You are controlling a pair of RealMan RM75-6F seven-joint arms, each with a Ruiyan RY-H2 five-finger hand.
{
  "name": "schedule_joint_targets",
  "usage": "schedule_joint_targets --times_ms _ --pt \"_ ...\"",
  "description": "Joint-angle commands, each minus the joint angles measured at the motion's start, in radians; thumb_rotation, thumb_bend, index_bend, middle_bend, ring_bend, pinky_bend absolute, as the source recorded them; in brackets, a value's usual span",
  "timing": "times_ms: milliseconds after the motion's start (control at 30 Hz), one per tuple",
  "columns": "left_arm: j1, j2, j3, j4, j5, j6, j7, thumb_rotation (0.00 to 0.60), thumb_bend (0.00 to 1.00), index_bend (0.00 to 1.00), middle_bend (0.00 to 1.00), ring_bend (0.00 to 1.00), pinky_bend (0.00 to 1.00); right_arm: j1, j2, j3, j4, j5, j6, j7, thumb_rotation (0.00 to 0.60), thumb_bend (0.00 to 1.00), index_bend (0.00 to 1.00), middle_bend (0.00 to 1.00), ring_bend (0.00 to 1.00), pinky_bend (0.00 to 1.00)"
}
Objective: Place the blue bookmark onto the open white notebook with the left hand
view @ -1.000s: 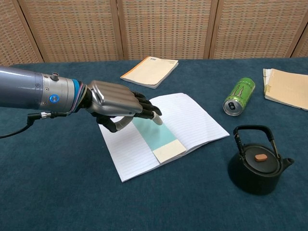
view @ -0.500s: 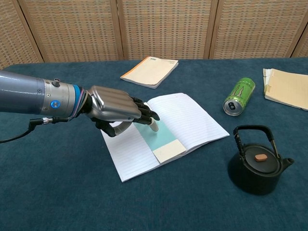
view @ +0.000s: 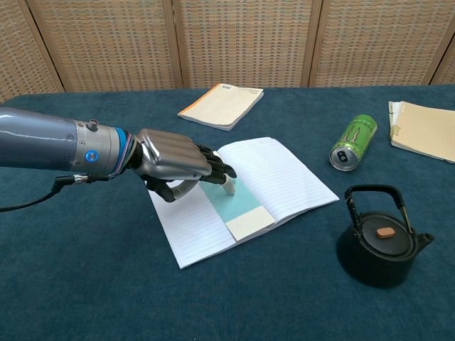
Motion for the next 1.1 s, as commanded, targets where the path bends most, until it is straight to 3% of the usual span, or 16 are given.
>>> schedule_joint_targets --times_ms 33,1100 --pt "-0.002 -0.009 0.001 0.011 -0.001 -0.007 -0.002 0.6 0.99 0.13 0.0 0.0 0.06 0.0 -0.001 0.0 0.001 0.001 -0.002 0.0 0.6 0.1 0.04 0.0 0.0 0.0" --pt "0.003 -0.011 0.02 0.02 0.028 0.004 -0.014 0.6 1.0 0.15 0.0 0.0 0.07 0.002 -0.005 -0.001 0.004 0.0 -0.002 -0.006 0.6 0.1 0.04 0.0 0.0 0.0"
